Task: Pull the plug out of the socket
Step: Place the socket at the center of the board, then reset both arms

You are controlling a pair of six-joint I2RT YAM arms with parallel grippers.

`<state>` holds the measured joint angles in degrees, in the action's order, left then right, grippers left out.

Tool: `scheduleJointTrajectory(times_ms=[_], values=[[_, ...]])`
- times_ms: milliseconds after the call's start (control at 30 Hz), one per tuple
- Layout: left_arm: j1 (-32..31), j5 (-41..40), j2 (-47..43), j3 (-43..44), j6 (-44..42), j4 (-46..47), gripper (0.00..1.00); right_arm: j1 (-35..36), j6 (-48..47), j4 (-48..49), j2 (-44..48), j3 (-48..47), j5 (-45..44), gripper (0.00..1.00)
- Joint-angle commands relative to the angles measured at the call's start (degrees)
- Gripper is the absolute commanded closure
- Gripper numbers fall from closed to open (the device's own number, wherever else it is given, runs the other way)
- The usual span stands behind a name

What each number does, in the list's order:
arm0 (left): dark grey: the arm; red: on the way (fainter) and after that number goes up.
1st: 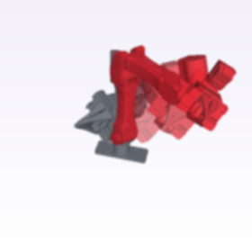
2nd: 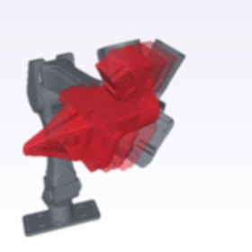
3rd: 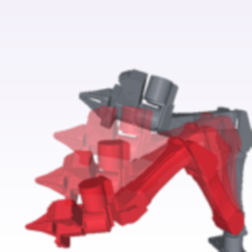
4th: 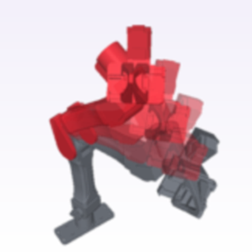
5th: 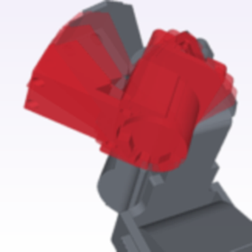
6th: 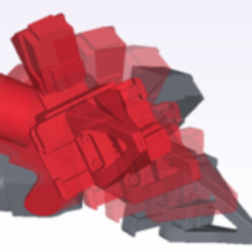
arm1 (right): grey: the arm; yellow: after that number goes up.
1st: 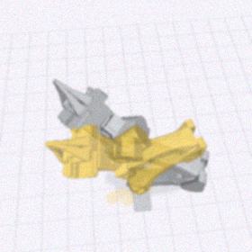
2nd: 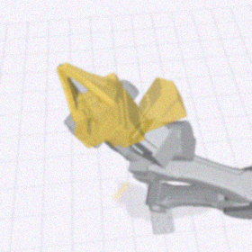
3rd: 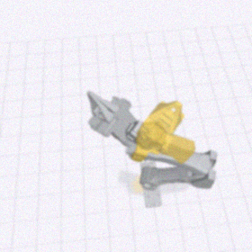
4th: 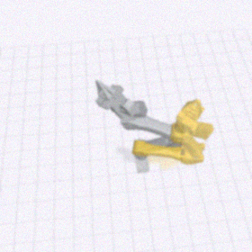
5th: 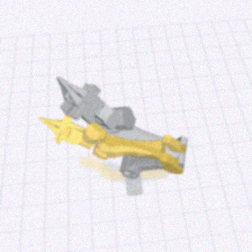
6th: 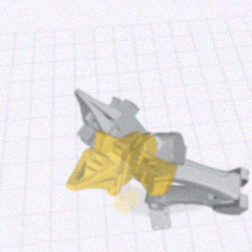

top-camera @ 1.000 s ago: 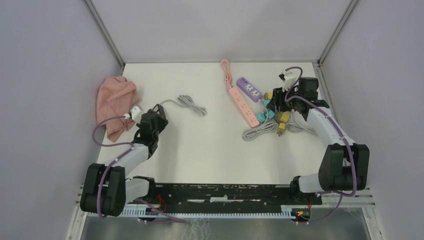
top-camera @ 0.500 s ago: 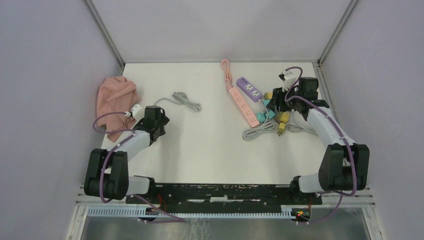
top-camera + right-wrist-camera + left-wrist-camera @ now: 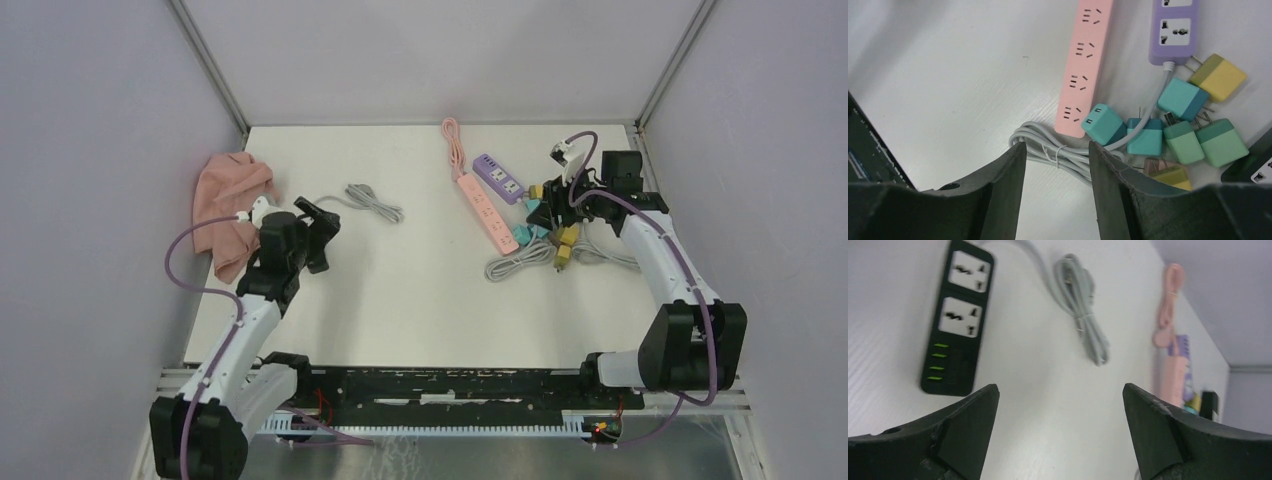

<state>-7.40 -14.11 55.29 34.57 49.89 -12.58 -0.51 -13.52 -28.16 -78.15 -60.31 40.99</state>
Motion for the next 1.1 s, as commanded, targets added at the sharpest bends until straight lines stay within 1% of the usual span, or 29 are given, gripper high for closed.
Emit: scheduleJointTrajectory(times_ms=[0, 67, 133, 200, 300, 400, 467, 500, 533, 600, 700, 733, 833, 967, 1067], values=[[0.2, 21.1, -7.9, -2.9, -8.8, 11.1, 0.0, -0.3, -8.2, -8.9, 2.4, -5.8, 8.2, 0.45], [0.2, 31.2, -11.1, -4.3, -10.1, 16.7, 0.0, -0.4, -8.9, -10.1, 3.5, -6.7, 7.8, 0.45], [0.2, 37.7, -13.5, -4.6, -9.6, 20.3, 0.01, -0.7, -10.1, -11.3, 5.4, -7.4, 7.5, 0.44], [0.2, 40.9, -15.1, -3.6, -8.9, 20.9, 0.01, -1.1, -10.8, -12.6, 7.2, -8.2, 7.0, 0.42], [0.1, 43.2, -16.3, -0.1, -8.6, 19.3, 0.01, -2.0, -11.5, -16.8, 8.1, -11.9, 7.1, 0.39], [0.2, 44.6, -16.5, 3.6, -8.9, 17.0, 0.01, -3.6, -11.0, -20.9, 8.5, -16.8, 8.4, 0.29], [0.2, 45.3, -16.5, 6.0, -9.2, 15.4, 0.01, -5.0, -10.6, -24.2, 8.7, -20.5, 10.9, 0.21], [0.2, 45.5, -16.5, 7.2, -9.4, 14.8, 0.01, -5.6, -10.1, -25.3, 8.9, -23.0, 12.0, 0.1], [0.2, 45.5, -16.5, 8.2, -9.4, 14.2, 0.01, -6.0, -9.3, -26.2, 9.0, -24.8, 12.6, 0.02], [0.1, 45.2, -16.4, 10.5, -9.7, 12.6, 0.01, -6.5, -6.6, -27.1, 9.2, -27.5, 12.8, 0.01], [0.2, 44.9, -16.0, 14.0, -11.0, 10.1, 0.01, -6.5, 3.6, -25.3, 9.1, -30.0, 7.5, 0.01], [0.1, 44.8, -15.8, 15.4, -11.5, 9.1, 0.01, -6.6, 5.2, -25.8, 9.1, -30.8, 6.1, 0.01], [0.2, 44.2, -14.9, 20.1, -13.4, 6.0, 0.0, -6.6, 6.5, -26.1, 9.8, -32.0, 6.0, 0.01], [0.2, 41.0, -13.5, 26.8, -16.3, 0.4, 0.01, -6.6, 3.4, -27.9, 9.9, -35.2, 7.8, 0.01], [0.2, 39.8, -12.5, 30.8, -17.0, -1.4, 0.01, -6.6, 5.4, -28.0, 9.6, -38.5, 7.5, 0.01]])
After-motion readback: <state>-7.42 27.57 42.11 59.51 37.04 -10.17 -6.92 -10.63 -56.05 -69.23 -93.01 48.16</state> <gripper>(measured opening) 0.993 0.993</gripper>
